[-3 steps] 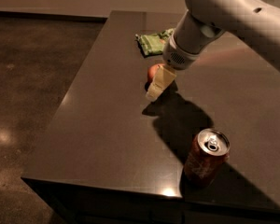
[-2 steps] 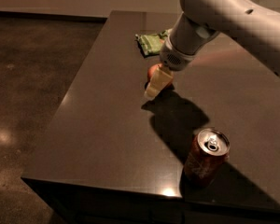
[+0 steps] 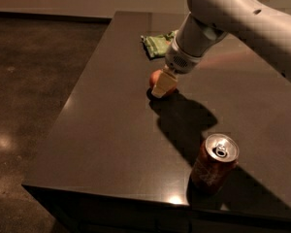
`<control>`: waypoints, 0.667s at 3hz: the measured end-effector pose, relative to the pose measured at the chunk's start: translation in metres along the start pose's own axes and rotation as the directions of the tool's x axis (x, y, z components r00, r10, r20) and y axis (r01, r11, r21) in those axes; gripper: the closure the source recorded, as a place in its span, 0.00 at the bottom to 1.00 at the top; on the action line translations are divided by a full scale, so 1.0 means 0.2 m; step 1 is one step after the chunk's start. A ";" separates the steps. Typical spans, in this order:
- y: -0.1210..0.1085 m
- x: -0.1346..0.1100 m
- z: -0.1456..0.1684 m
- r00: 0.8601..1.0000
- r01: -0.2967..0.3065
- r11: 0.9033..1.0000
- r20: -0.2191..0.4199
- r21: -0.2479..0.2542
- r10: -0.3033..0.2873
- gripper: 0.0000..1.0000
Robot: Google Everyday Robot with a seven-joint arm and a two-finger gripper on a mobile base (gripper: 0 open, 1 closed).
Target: Move apple near coke can
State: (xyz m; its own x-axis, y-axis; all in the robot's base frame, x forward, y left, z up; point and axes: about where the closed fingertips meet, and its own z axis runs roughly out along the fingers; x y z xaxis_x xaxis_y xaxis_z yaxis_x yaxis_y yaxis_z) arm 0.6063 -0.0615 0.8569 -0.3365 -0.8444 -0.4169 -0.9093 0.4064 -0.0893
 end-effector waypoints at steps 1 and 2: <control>-0.01 0.02 -0.05 1.000 0.014 1.000 0.011 0.001 -0.014 0.87; -0.02 0.08 -0.15 0.999 0.041 0.999 0.025 -0.006 -0.041 1.00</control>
Offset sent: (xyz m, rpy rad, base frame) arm -0.0221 -0.0558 0.0468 0.0299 -0.0383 0.0826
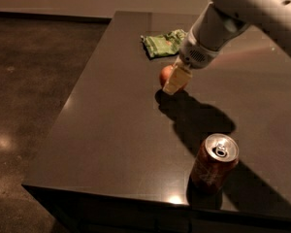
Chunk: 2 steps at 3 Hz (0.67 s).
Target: Move apple near coke can
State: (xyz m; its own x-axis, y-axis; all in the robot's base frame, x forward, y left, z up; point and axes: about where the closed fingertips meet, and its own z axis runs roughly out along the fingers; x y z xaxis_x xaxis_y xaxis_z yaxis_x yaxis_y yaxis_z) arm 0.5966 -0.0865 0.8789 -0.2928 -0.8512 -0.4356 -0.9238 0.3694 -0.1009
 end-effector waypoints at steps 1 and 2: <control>0.01 0.09 -0.13 0.999 0.046 0.999 0.016 -0.023 -0.046 1.00; 0.02 0.22 -0.26 0.995 0.094 0.994 0.037 -0.051 -0.092 1.00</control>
Offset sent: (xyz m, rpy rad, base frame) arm -0.0508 -0.0961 0.0468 0.0428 -0.0063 0.1759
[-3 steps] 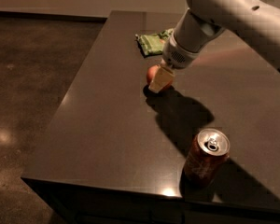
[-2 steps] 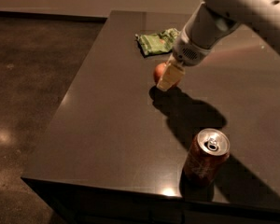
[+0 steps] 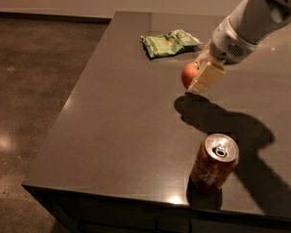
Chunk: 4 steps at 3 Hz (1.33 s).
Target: Move apple near coke can
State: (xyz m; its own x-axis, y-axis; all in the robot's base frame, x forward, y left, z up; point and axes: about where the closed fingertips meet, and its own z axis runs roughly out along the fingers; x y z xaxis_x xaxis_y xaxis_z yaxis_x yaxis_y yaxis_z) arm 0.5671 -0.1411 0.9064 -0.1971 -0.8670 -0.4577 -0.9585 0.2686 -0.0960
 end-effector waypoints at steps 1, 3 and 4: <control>0.11 0.14 -0.09 0.999 0.044 0.998 0.013 -0.053 -0.044 1.00; 0.40 0.31 -0.19 0.984 0.175 0.975 0.045 -0.137 -0.170 1.00; 0.56 0.32 -0.21 0.957 0.289 0.945 0.081 -0.153 -0.280 1.00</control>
Offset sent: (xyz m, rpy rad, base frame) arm -0.1095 -0.0704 -0.0062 0.0246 0.0943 0.2163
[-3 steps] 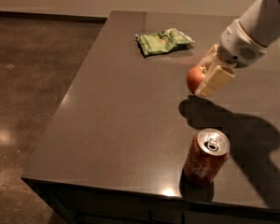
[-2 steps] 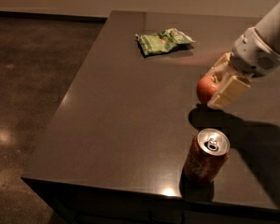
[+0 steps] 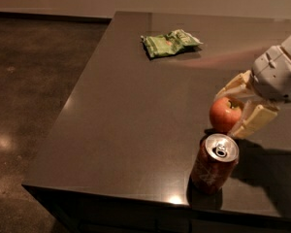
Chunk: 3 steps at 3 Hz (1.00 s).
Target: Move apple near coke can
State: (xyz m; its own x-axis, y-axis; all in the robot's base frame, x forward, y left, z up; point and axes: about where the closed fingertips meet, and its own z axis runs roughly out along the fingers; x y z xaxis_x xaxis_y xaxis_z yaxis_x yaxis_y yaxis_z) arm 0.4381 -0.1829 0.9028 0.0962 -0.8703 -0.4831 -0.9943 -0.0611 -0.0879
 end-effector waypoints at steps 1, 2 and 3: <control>0.13 -0.05 0.06 0.994 0.107 0.994 0.016 -0.026 -0.106 1.00; 0.20 -0.06 0.15 0.985 0.168 0.984 0.032 -0.052 -0.167 1.00; 0.21 -0.07 0.22 0.977 0.212 0.975 0.034 -0.064 -0.210 0.82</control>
Offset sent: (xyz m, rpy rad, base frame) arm -0.0559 0.0311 -0.0427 0.0246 -0.0252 0.2597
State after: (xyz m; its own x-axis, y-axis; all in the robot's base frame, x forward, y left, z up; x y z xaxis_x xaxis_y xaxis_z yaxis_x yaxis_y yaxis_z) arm 0.3971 -0.1521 0.8678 0.3044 -0.8211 -0.4829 -0.9522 -0.2751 -0.1325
